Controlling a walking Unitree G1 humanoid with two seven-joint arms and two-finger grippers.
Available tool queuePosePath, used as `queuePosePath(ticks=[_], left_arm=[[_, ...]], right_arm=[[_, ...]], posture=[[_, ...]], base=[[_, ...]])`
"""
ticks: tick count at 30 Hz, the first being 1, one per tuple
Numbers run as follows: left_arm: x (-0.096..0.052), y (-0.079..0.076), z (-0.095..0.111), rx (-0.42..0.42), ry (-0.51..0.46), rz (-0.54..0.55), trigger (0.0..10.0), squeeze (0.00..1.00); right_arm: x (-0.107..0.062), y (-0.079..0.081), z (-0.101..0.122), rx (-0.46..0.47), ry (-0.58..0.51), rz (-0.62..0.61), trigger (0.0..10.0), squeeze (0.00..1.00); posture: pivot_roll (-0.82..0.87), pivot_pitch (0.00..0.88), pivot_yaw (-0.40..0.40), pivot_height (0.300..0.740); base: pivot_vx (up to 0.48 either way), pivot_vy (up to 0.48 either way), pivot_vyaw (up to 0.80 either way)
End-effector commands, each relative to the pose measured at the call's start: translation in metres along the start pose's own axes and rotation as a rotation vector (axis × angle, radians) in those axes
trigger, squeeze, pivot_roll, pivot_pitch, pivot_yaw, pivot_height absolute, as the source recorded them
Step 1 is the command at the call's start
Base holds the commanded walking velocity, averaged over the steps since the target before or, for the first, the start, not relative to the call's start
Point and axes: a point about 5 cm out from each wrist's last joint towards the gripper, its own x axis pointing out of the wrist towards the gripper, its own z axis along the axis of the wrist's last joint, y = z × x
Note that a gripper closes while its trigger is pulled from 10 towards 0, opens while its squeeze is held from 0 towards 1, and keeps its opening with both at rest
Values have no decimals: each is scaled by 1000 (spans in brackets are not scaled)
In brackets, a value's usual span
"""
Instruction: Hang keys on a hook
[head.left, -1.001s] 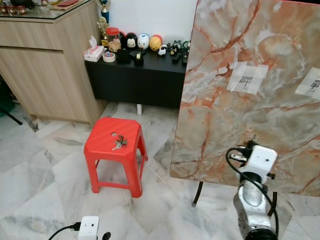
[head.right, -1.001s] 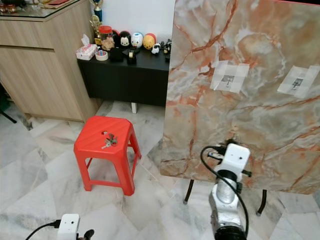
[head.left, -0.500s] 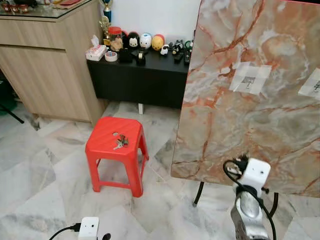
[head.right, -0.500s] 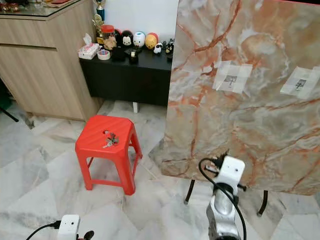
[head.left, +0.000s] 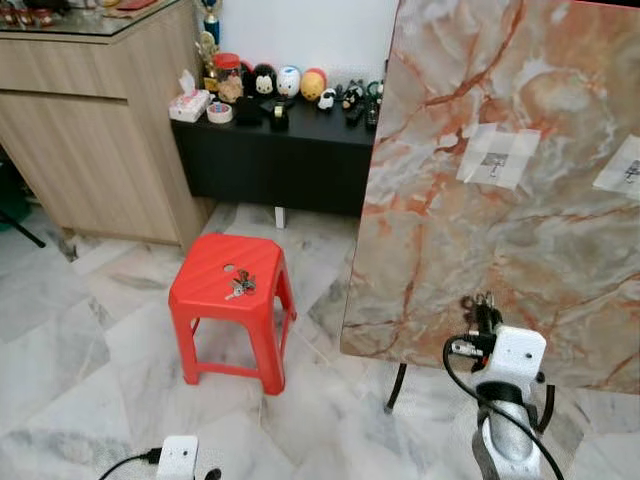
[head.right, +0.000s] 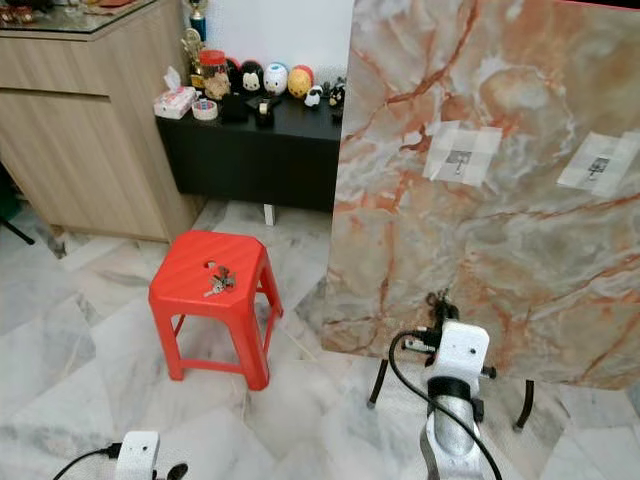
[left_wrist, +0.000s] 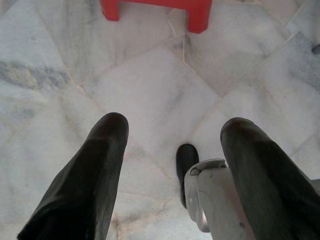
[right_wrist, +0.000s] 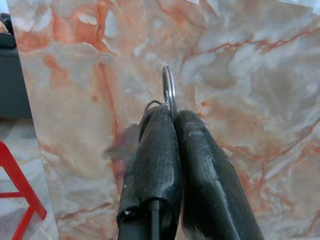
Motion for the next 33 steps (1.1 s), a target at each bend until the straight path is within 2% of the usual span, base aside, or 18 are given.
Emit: queuePosePath(ticks=[1, 6, 8, 10, 21, 33], left_arm=[[-1, -1, -4, 12, 22, -1, 10000, 0], [-1, -3, -4, 15, 21, -8, 10000, 0], [0, -3, -3, 15, 17, -9, 10000, 0], [0, -3, -3, 15, 15, -8, 10000, 0], [-1, -4, -5, 19, 18, -7, 10000, 0], [0, -3, -2, 18, 12, -7, 10000, 0]], right_arm=[[4, -8, 7, 11, -11, -56, 10000, 0], [7, -4, 12, 64, 1, -89, 10000, 0], [8, 6, 16, 66, -2, -42, 10000, 0], [8, 8, 17, 64, -4, -30, 10000, 0], [15, -1, 19, 87, 17, -92, 10000, 0], [16, 6, 19, 118, 27, -93, 10000, 0]], posture=[[-4, 7, -88, 729], [-1, 4, -84, 729], [11, 1, -89, 729], [10, 0, -89, 729], [5, 0, -83, 729], [5, 0, -82, 729]], base=[[0, 0, 0], [0, 0, 0], [0, 0, 0], [0, 0, 0], [0, 0, 0], [0, 0, 0]])
